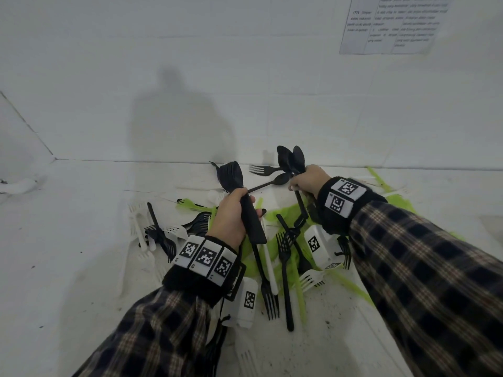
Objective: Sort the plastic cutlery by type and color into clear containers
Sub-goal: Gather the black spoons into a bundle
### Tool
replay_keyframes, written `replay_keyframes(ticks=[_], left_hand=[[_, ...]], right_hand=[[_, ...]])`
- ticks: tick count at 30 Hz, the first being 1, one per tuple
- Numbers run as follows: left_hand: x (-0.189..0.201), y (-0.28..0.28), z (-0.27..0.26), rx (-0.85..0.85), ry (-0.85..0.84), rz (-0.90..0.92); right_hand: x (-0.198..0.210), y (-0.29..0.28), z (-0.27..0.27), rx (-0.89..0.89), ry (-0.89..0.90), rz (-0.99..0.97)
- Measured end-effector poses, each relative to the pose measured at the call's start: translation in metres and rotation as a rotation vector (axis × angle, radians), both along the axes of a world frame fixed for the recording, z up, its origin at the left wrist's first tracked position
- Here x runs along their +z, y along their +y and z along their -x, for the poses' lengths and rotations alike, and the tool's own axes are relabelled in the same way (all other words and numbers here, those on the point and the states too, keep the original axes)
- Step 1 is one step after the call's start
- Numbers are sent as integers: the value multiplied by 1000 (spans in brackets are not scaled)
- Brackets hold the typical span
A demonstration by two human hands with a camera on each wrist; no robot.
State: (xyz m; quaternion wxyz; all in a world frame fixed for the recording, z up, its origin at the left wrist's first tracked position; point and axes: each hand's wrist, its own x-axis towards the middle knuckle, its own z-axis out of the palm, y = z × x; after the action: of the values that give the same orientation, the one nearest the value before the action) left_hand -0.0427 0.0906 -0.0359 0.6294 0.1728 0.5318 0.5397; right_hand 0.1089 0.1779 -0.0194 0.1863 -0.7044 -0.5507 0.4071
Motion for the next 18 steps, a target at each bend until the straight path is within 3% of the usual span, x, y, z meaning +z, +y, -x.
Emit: replay_keyframes(ticks=[6,11,15,18], left_hand=[[-2,-1,2,3,2,-6],[-5,-1,3,1,-23,6],[-5,-2,3,9,-23,6],[-5,-4,2,17,-21,4]], right_hand=[[8,-12,3,-3,95,-45],[6,-12,3,167,-204,-160],[4,-15,4,163,-137,-212],[5,-16,3,109,-50,-129]])
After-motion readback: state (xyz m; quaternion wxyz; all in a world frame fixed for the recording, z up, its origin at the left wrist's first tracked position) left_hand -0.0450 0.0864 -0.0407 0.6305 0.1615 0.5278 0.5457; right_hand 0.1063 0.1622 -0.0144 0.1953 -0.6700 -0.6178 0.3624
